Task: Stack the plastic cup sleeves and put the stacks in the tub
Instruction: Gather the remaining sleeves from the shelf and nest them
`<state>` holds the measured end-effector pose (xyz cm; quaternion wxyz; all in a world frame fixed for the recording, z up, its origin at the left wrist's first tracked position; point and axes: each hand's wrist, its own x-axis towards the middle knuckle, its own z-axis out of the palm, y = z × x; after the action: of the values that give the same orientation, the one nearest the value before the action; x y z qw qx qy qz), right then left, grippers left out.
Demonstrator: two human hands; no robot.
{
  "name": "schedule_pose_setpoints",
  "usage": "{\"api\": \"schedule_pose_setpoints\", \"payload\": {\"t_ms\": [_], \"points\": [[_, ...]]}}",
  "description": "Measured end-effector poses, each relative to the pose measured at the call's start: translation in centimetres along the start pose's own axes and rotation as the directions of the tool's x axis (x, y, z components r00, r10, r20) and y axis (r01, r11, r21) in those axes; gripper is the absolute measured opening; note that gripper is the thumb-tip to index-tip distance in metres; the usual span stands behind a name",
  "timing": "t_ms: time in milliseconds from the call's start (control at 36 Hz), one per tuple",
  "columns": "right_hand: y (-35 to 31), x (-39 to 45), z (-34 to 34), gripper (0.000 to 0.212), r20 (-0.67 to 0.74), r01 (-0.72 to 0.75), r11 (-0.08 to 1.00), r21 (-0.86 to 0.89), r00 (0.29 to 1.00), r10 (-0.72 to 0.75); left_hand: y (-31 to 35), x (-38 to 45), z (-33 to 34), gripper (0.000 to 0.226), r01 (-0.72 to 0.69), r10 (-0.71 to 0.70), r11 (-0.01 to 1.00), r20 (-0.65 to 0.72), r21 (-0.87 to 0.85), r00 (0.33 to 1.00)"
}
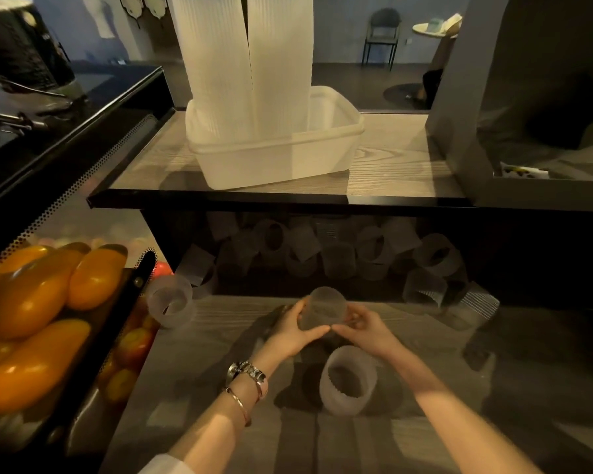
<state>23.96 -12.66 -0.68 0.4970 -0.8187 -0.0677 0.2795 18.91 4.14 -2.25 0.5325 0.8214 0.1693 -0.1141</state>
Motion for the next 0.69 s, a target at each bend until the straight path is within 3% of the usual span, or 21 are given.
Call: {"api": "schedule_pose_setpoints", "payload": {"t_ms": [111, 194, 389, 500, 694], "points": [[-1.0, -2.4, -0.9, 0.044, -0.046, 0.103, 0.993, 0.064, 0.994, -0.1, 1.4, -2.3, -0.7, 0.068, -0.072, 0.072, 0.992, -0.008, -0.103, 0.997], [-1.1, -4.4, -1.2, 0.047, -0.086, 0.192, 0.975, 0.109, 0.979, -0.183, 2.3, -4.3, -0.7, 0.055, -0.135, 0.13, 0.982, -0.041, -0.131, 0.991], [-0.9, -7.8, -1.7, 0.054, -0.07, 0.3, 0.919, 0.255, 0.954, -0.292, 2.9, -7.6, 0.5, 0.066, -0.16, 0.159, 0.981, -0.013, -0.112, 0.987], [0.0, -9.2, -1.7, 0.059, -0.042, 0.272, 0.924, 0.268, 0.962, -0.27, 2.0, -9.1, 1.4, 0.084, -0.136, 0.142, 0.985, 0.057, -0.105, 0.988], [2.1, -10.4, -1.5, 0.058, -0.048, 0.242, 0.925, 0.292, 0.97, -0.239, 0.6, -10.1, 3.1, 0.068, -0.146, 0.148, 0.984, 0.012, -0.099, 0.989]]}}
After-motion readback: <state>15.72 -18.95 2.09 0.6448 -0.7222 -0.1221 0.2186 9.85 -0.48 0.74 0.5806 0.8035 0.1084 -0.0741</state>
